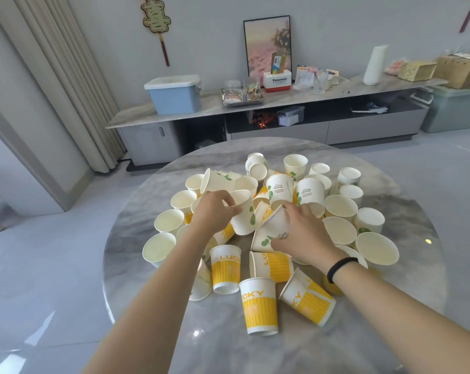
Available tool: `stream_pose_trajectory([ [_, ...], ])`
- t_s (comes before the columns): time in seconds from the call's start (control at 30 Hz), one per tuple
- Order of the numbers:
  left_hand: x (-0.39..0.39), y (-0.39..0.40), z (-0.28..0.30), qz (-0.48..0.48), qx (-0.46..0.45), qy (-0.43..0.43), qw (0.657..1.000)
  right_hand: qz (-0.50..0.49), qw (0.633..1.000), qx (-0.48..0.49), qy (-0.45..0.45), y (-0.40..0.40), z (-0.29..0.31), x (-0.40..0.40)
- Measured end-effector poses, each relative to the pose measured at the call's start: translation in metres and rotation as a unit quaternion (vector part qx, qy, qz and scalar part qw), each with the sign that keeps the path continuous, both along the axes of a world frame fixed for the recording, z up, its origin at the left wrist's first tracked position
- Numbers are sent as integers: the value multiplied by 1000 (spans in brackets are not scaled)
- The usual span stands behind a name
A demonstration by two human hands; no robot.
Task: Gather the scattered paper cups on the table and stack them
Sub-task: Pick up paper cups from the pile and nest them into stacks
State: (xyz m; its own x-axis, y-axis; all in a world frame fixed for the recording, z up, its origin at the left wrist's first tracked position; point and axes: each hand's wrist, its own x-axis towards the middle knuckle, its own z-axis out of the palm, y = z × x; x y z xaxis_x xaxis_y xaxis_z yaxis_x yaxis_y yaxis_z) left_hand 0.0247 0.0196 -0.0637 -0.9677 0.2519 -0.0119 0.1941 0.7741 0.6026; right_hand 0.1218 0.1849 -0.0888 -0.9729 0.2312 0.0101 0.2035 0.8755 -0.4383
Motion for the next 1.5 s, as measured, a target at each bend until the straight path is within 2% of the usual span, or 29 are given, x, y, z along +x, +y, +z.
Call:
stream_pose_trajectory([
  [0.1,13,-3,17,10,64,-39,997,28,1000,-11,4,3,7,9],
  [0.2,30,-5,41,5,156,-148,977,54,997,-49,9,6,18,20],
  [0.27,40,-7,55,-6,192,-198,961,70,991,-110,32,7,24,26],
  [0.37,60,-8,59,-22,173,-225,958,94,980,-160,72,6,32,34],
  [0.5,78,-10,46,-36,139,-265,954,127,980,-131,82,-3,33,41],
  [0.6,78,-23,38,-39,132,-242,961,140,983,-94,68,-20,32,38],
  [0.73,73,-56,22,-33,134,-213,967,105,990,-82,44,-33,26,30],
  [0.8,66,-79,9,-9,45,-118,992,101,994,-35,20,-37,20,25],
  [0.87,58,-98,-4,-4,-83,-48,995,107,994,-30,0,-44,15,19],
  [1.07,44,-117,-26,-70,-178,-79,978,133,990,-47,-24,-65,1,3],
  [1.27,52,-118,-46,-88,-154,-6,984,149,988,-41,-11,-79,-12,-11],
  [1.5,62,-130,-48,-107,-115,35,987,204,978,-35,-15,-72,-12,-12],
])
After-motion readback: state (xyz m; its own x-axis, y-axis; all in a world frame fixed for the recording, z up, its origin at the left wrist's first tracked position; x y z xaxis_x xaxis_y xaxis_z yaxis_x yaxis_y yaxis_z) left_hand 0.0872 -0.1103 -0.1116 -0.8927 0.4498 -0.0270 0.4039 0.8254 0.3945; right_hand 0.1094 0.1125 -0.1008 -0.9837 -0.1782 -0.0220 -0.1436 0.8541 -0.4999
